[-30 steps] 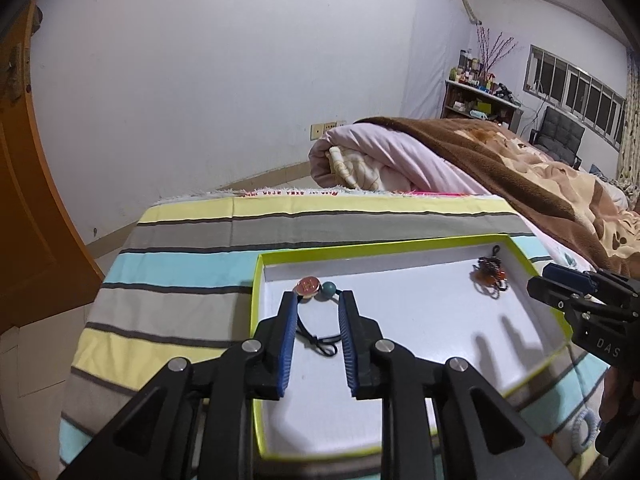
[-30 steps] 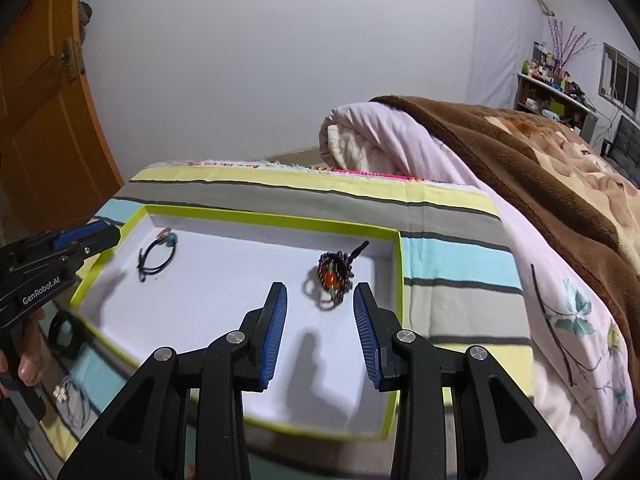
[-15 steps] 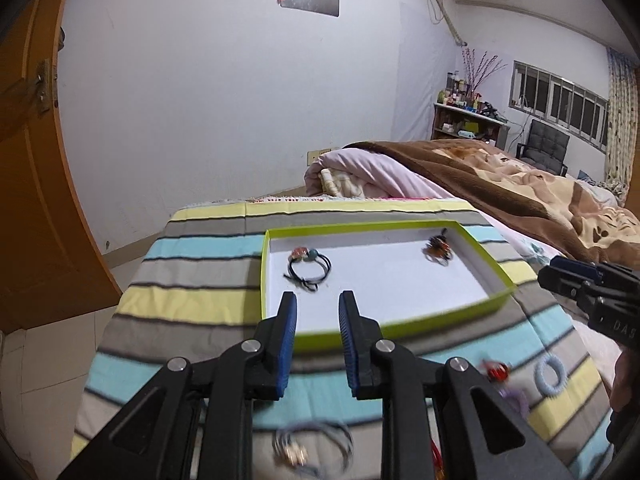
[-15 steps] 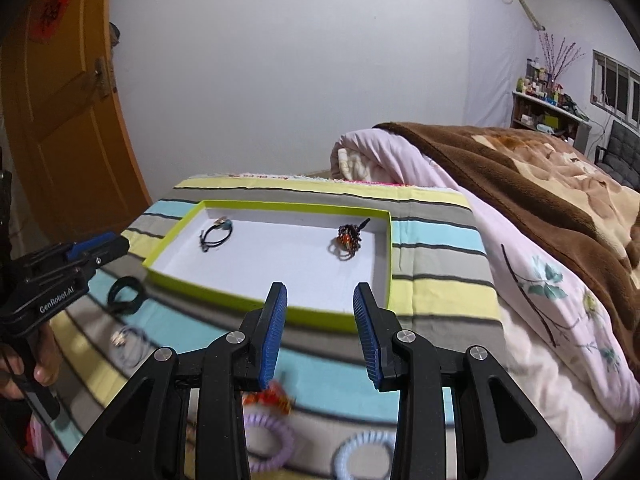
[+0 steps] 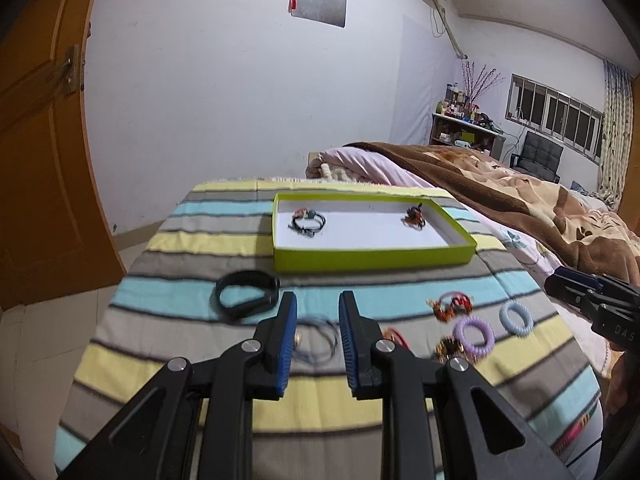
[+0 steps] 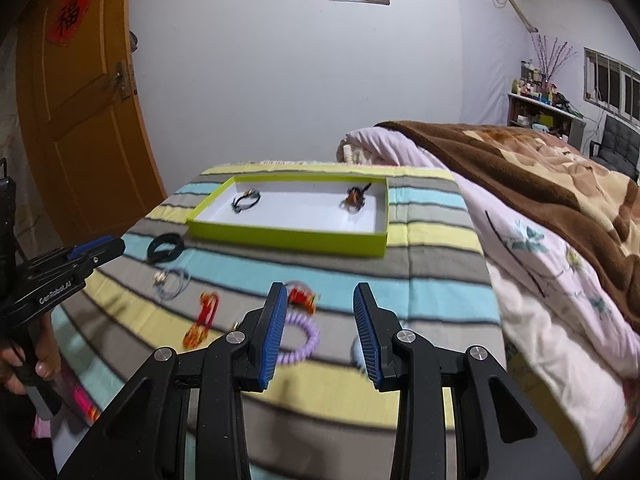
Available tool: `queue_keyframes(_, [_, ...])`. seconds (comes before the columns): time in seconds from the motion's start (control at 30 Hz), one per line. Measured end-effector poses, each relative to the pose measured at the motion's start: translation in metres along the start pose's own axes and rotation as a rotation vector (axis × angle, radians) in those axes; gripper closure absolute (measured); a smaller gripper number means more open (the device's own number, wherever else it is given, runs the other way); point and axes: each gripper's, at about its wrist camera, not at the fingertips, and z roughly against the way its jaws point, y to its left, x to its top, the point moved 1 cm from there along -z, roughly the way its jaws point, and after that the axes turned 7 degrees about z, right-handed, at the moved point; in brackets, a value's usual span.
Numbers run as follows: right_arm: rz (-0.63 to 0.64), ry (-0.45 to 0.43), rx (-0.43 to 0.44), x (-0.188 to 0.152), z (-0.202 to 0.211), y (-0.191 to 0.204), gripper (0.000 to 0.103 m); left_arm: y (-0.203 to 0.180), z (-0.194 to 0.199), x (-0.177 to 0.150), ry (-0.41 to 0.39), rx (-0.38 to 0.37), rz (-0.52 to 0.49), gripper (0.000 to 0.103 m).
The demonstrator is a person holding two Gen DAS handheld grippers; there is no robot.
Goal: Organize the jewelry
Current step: 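Withdraw both open tools from the box back toward the jewelry, then grasp the grey-blue flower hair tie with the left tool while the right tool grasps the lavender coil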
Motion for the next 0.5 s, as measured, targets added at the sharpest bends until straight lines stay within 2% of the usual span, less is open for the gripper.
queue_keyframes(0.2, [0.009, 0.015, 0.025, -0.017, 0.008, 0.008, 0.067, 0.0, 0.013, -0.022, 0.012, 0.005, -0.006, 0.081])
queue_keyframes(0.5, [-0.01, 0.048, 0.039, -0.027, -0.001, 0.009, 0.067, 0.001, 0.012, -0.035, 0.032, 0.011, 0.001, 0.081])
